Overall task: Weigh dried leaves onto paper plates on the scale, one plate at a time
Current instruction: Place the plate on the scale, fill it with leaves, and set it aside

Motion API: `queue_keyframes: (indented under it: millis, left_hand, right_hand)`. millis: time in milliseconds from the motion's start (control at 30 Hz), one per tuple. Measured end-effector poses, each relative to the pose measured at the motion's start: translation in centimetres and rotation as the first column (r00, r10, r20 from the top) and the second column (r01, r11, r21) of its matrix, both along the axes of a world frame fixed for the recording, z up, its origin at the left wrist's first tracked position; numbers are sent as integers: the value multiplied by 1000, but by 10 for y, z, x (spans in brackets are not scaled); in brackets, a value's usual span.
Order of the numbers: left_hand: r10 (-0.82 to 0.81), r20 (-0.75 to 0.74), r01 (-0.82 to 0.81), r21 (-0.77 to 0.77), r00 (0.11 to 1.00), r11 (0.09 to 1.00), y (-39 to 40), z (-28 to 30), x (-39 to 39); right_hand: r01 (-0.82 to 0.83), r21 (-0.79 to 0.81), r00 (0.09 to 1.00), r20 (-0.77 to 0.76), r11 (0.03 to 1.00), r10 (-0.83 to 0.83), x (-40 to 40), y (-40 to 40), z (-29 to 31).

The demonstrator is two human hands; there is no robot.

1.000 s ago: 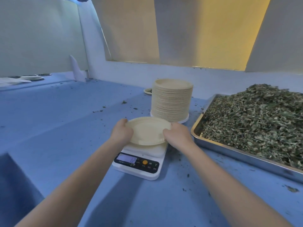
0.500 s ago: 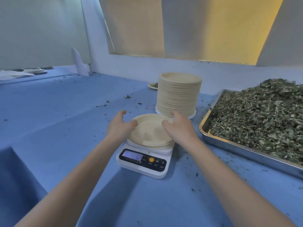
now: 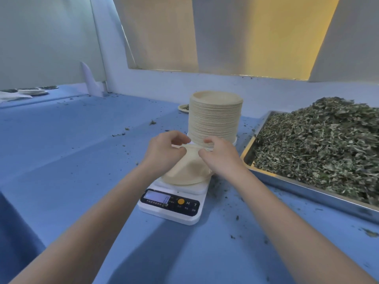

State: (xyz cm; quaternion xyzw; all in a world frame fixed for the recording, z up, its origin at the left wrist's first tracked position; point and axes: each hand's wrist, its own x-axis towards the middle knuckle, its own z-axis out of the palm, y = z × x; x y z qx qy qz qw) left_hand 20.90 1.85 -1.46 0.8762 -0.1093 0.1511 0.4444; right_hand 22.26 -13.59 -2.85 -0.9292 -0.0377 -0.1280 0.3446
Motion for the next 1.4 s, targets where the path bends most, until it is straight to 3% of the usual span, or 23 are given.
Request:
queue_keyframes:
  millis: [233,367,467,633,700,833,900,967,1067,1200,1300,1400]
  left_hand:
    - [-194,-7,194,40,981,980,-71,11,9]
    - [-262,-101,277,183,960,943,-125,9,18]
    - [-306,-206,359,311,929,880,-163,4,26]
    - [-256,-411,464,558,875,688,-206,-7,43]
    - [-238,-462,486,552,855,678,-217,-12,49]
    - [-312,-433,502,446,846,741,-231,-21,55]
    - [-363,-468,541,331,806,774,-234,-25,57]
    - [-377,-450,539,317,810,780,-230,-22,60]
    - [-319,-338,460,537,885,707,-223,-14,69]
    - [-357,-544,615,422,760,666,-230,-12,62]
    - [-428,-527,655,384,734,651,-236,-16,58]
    - [-484,-525,699,364,700,616,-232,-16,56]
  right_hand:
    - [19,-51,999,46,998,-17,-12,-48,19]
    - [128,-144,992,14,981,-127,-21,-97,26]
    - [206,-290,972,-51,934,-230,-27,-138,27]
    - [221,-518,888,-244,827,-390,-30,-190,18]
    - [183,-556,865,-301,811,-402,-26,-201,10]
    - [129,-561,886,-305,818,-349,-15,-202,-1]
    - [73,-551,904,-315,831,-288,-12,-202,-3]
    - [12,-475,924,-330,880,-191,-15,-205,2]
    - [-3,-407,930,-337,914,-147,-31,-216,17]
    - [-24,-657,836,-426,753,-345,-47,-218,26]
    - [-78,-596,785,-530,799,-319,-42,-213,25]
    - [-95,-560,851,-474,823,-225,-33,-213,16]
